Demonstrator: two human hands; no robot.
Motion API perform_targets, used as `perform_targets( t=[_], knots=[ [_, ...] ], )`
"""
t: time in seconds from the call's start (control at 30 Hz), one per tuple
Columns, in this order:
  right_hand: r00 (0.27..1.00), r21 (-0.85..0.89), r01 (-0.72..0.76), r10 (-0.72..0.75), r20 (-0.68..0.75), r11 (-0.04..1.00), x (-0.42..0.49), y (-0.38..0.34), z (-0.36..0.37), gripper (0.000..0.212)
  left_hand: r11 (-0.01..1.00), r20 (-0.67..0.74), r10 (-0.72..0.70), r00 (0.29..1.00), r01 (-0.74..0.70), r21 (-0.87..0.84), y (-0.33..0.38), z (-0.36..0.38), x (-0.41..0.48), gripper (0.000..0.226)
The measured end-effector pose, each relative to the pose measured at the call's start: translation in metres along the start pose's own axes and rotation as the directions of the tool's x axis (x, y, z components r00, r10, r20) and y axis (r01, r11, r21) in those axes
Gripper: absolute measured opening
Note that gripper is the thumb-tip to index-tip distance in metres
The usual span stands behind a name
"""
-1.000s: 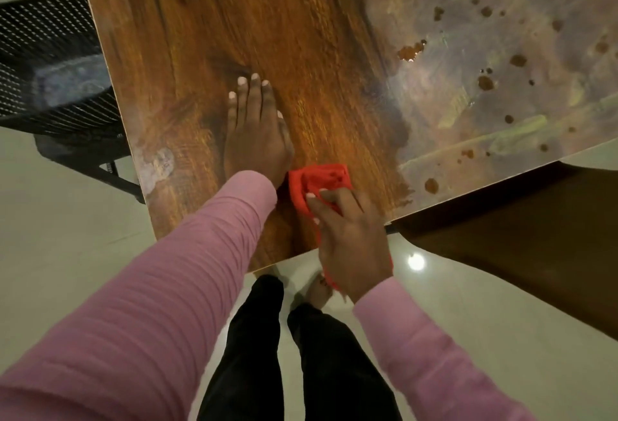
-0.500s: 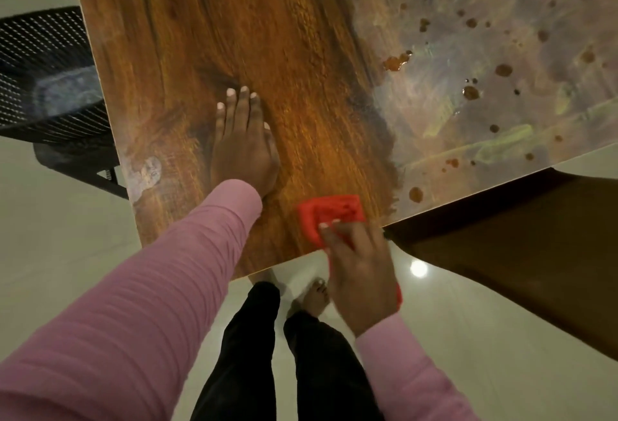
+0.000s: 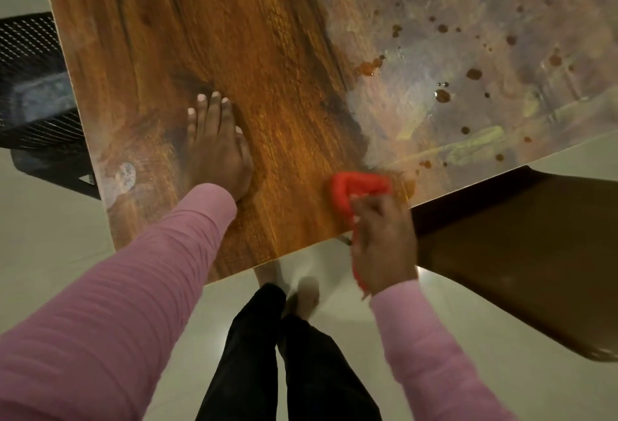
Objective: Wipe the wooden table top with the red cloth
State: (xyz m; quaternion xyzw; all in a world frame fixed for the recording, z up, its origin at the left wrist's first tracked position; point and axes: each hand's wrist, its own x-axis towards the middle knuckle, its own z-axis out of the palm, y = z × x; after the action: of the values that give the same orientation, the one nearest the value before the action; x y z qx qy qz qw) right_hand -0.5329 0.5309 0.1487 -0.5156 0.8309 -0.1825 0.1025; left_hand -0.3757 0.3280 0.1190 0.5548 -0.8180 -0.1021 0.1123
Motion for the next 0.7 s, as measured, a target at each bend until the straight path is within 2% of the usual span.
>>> perform_targets(
  t=[0.1,0.2,0.27,0.37,0.4,0.43,0.5,0.57,0.6,0.63,0.7],
  knots=[
    [0.973,-0.025,-0.221,0.219,-0.078,0.975,0.051,0.035,-0.017,0.034,1.0,-0.007,0.004,1.0,-0.005,-0.007,0.001,0.001,0.001,0.052],
    [0.947,-0.02,-0.298,0.293,-0.134,0.954,0.063,0.021,-0.011,0.033,1.0,0.023,0.004,1.0,-0.003,-0.015,0.004,0.0,0.001,0.051],
    [0.972,-0.007,-0.204,0.202,-0.118,0.979,0.047,-0.005,0.003,0.035,1.0,0.036,0.014,0.999,-0.014,-0.012,0.005,-0.002,-0.001,0.051],
    [0.997,-0.037,0.078,-0.078,-0.017,0.996,0.028,-0.014,0.011,0.036,1.0,0.033,0.015,0.999,-0.015,0.0,0.008,-0.005,-0.002,0.054],
    [0.991,-0.063,0.132,-0.133,-0.015,0.989,0.034,-0.003,0.007,0.036,1.0,0.021,-0.006,1.0,0.006,-0.007,0.012,-0.007,-0.003,0.054],
    [0.991,-0.087,0.126,-0.129,-0.041,0.988,0.044,0.011,0.001,0.036,1.0,0.007,-0.021,1.0,0.021,-0.023,0.018,-0.008,-0.004,0.054],
    [0.993,-0.125,-0.058,0.044,-0.112,0.991,0.07,0.04,-0.017,0.035,0.998,-0.005,-0.022,1.0,0.022,-0.063,0.037,-0.007,-0.004,0.053],
    [0.96,-0.091,-0.257,0.244,-0.137,0.962,0.092,0.053,-0.028,0.035,0.996,-0.002,-0.008,1.0,0.008,-0.091,0.058,-0.002,0.001,0.053],
    [0.948,-0.07,-0.298,0.286,-0.14,0.952,0.094,0.05,-0.027,0.035,0.994,0.009,-0.007,1.0,0.008,-0.106,0.066,0.001,0.004,0.054],
    [0.946,-0.048,-0.304,0.296,-0.135,0.951,0.091,0.042,-0.023,0.034,0.993,0.023,-0.016,1.0,0.019,-0.119,0.074,0.005,0.008,0.054],
    [0.975,-0.006,-0.193,0.192,-0.109,0.981,0.072,0.025,-0.011,0.034,0.992,0.04,-0.042,0.998,0.046,-0.119,0.084,0.013,0.015,0.055]
  ],
)
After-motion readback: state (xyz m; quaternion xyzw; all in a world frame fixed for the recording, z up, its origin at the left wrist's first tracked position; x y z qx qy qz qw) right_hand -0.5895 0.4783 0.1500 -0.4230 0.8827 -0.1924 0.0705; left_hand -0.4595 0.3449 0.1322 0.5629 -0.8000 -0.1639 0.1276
